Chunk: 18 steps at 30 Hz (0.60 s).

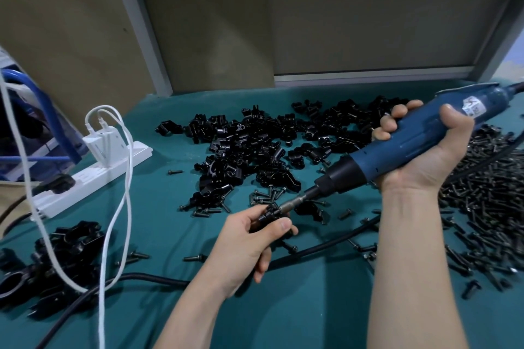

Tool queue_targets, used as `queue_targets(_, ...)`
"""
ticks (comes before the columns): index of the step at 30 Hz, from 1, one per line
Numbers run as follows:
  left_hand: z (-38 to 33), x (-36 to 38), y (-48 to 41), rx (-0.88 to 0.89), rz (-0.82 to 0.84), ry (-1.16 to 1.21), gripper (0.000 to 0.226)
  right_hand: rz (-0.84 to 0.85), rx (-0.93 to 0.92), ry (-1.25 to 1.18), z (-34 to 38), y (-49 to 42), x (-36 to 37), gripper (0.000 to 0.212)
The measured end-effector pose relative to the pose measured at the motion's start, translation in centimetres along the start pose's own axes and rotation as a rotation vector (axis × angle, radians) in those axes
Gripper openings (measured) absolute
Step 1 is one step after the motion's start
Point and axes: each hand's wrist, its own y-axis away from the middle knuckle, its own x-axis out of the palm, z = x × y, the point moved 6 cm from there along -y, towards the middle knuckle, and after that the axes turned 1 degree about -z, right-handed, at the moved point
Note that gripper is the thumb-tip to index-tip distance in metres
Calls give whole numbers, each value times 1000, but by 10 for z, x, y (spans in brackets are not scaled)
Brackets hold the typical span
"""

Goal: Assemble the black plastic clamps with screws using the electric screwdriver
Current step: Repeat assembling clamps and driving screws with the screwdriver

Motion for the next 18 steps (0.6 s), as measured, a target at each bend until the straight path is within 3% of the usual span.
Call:
queue_targets(7, 0, 5, 1, -48, 85, -7, 47, -2, 15, -24, -1, -1, -1, 28)
queue_targets(14, 3, 5, 1, -133, 215, 74, 60, 128, 6, -29, 1, 2, 17, 32)
queue_targets(18, 5, 5, 0, -139, 252, 71, 57, 172, 5, -44, 3, 4, 24, 32)
